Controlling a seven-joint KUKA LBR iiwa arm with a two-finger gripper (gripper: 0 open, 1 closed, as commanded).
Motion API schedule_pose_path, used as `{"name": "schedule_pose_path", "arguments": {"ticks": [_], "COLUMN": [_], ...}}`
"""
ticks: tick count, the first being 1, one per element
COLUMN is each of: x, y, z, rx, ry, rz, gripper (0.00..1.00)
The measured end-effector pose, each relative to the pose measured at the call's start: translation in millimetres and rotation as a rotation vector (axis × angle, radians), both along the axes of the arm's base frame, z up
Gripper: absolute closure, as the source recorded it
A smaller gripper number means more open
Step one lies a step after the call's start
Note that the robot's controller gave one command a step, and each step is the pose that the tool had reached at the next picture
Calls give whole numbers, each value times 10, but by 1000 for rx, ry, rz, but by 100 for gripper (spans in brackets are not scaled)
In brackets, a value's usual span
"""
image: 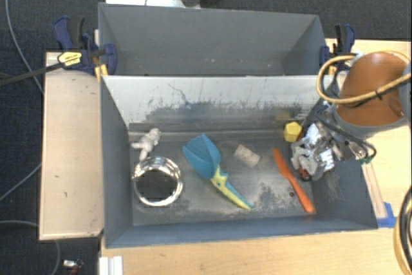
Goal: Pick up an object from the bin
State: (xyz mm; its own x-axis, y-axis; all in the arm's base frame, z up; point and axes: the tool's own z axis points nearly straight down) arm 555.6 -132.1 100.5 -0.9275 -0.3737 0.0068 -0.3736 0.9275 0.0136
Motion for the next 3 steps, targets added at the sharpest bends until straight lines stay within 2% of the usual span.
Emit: {"name": "schedule_pose_path", "arguments": {"ticks": [1, 2, 3], "x": [1, 146, 166], "y": [1, 87, 49], "z": [-1, -136, -126], "rx": [0, 35, 29], "ry": [0, -6, -13], "rz": [0, 520, 537], "gripper": [100, 0, 0]}}
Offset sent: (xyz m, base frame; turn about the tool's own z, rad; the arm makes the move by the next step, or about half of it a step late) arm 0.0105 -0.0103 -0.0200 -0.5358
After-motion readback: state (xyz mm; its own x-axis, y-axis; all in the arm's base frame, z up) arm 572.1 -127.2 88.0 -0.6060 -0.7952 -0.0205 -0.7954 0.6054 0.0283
